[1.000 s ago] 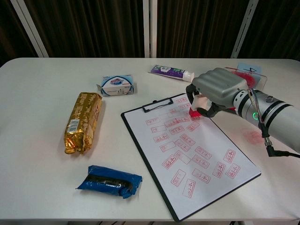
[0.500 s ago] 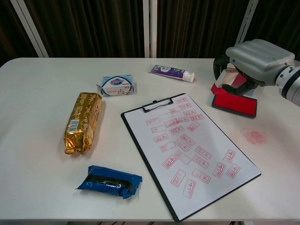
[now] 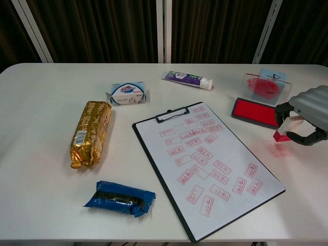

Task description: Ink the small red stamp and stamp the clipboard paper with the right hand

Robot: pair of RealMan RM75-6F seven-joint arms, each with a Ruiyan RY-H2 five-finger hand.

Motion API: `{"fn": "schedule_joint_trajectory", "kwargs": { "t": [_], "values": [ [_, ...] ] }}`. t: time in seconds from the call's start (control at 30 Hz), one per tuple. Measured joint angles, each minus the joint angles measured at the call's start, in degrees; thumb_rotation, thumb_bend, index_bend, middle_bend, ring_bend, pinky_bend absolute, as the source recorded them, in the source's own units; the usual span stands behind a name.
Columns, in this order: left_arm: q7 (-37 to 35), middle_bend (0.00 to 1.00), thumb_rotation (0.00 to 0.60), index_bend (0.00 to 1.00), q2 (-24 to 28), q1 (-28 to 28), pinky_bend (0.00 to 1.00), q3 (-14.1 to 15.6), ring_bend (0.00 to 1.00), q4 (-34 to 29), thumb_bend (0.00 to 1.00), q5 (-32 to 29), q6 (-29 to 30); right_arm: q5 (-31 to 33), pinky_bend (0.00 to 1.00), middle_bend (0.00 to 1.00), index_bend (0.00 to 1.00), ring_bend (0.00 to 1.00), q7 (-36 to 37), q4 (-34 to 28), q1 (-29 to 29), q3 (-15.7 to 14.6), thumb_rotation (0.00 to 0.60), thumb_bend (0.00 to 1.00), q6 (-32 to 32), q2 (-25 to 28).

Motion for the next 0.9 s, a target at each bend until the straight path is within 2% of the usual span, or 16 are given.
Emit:
{"fn": "schedule_joint_trajectory", "kwargs": {
  "t": [0.3,0.43,0.77,0.9],
  "values": [
    [-0.09,0.17,0.6,0.16,-0.22,0.06,0.25,0.06,0.16,0.26,0.0,-0.26,-0.08,-2.31,1.0,0.77,0.91,0.78,2.48,5.1,-0.83,-0.44,0.6,0.43,-0.94,-3.11],
    [-0.2,0.16,0.6,0.16,-0.23,0.12,0.25,0.03,0.16,0.44,0.0,-0.33,0.07,-2.96,1.0,0.73,0.85,0.78,2.7,6.05,-1.03,-0.23,0.6,0.41,-1.09,-3.76],
    [-1.13,0.17,0.6,0.16,-0.5,0.34,0.25,0.16,0.16,1.31,0.0,-0.25,0.4,-3.73,1.0,0.52,0.62,0.78,2.73,6.54,-1.45,-0.06,0.6,0.32,-2.1,-3.82],
    [-1.09,0.16,0.6,0.16,-0.41,0.38,0.25,0.13,0.16,1.34,0.0,-0.31,0.48,-3.65,1.0,0.46,0.56,0.78,2.28,6.27,-1.52,0.17,0.6,0.31,-2.48,-3.67]
  ]
}}
